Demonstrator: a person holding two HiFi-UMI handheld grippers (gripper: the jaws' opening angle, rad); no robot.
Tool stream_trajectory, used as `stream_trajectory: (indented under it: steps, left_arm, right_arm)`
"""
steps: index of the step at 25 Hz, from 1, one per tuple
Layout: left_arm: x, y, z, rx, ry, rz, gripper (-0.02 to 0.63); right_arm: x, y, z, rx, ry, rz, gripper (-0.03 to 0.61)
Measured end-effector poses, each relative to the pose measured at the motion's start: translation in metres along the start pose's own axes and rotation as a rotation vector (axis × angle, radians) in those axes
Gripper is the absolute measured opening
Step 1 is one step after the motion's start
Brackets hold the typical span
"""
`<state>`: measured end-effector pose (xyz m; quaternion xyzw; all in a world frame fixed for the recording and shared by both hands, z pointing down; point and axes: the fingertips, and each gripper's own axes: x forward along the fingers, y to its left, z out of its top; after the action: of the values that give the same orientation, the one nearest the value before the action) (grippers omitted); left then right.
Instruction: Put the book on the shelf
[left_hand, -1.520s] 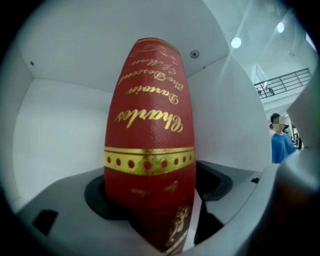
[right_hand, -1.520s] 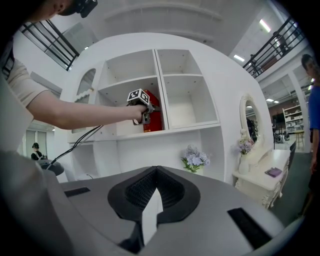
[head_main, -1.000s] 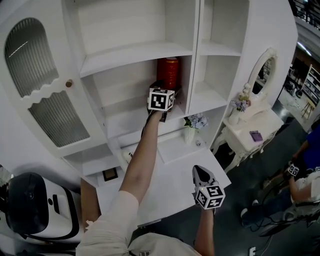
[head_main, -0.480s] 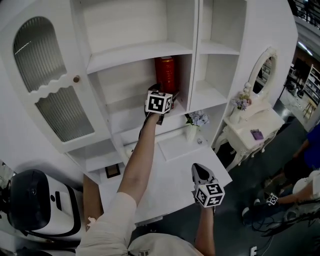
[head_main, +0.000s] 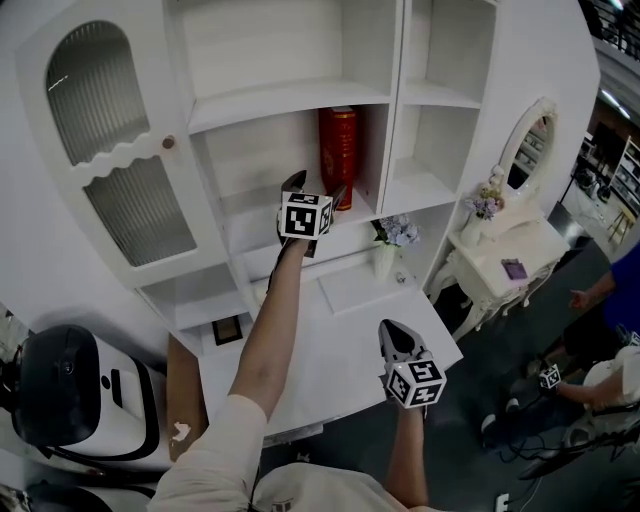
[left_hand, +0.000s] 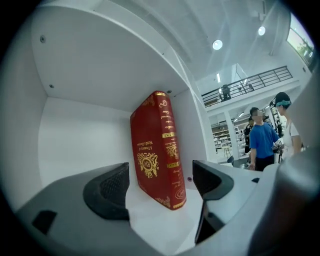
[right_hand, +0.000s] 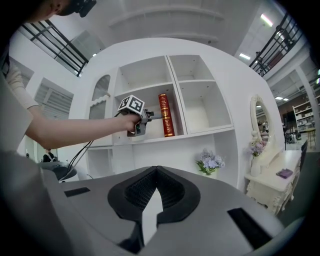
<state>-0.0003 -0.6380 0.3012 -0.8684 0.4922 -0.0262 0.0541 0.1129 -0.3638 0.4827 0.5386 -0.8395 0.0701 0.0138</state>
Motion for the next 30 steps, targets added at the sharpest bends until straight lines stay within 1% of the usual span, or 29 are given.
stream_trajectory:
  steps: [7,10,13,20,25,30]
  left_arm:
    - [-0.072,-0.01,-0.004,0.041,-0.058,0.049,0.392]
    - [-0.107,-0.015,-0.013,0.064,-0.086,0.085,0.391]
    - [-0.139,-0.011,-0.024,0.084,-0.095,0.121,0.391]
    - [-0.206,-0.015,-0.046,0.047,-0.13,0.153,0.391]
    - [-0.244,-0.018,-0.075,0.01,-0.103,0.187,0.391]
    - [-0.277,-0.029,-0.084,-0.019,-0.103,0.206,0.391]
  right_arm:
    - [0.008,0.015,0.007,-0.001,-0.022,0.032,0.026]
    - [0.009,0.023,0.007,-0.002,-0.021,0.05,0.026]
    - [0.014,0.032,0.012,-0.015,-0.036,0.062,0.026]
    - [0.03,0.051,0.025,-0.021,-0.08,0.081,0.026]
    - [0.037,0.067,0.019,-0.015,-0.073,0.101,0.026]
    - [0.037,0.073,0.022,-0.012,-0.084,0.095,0.026]
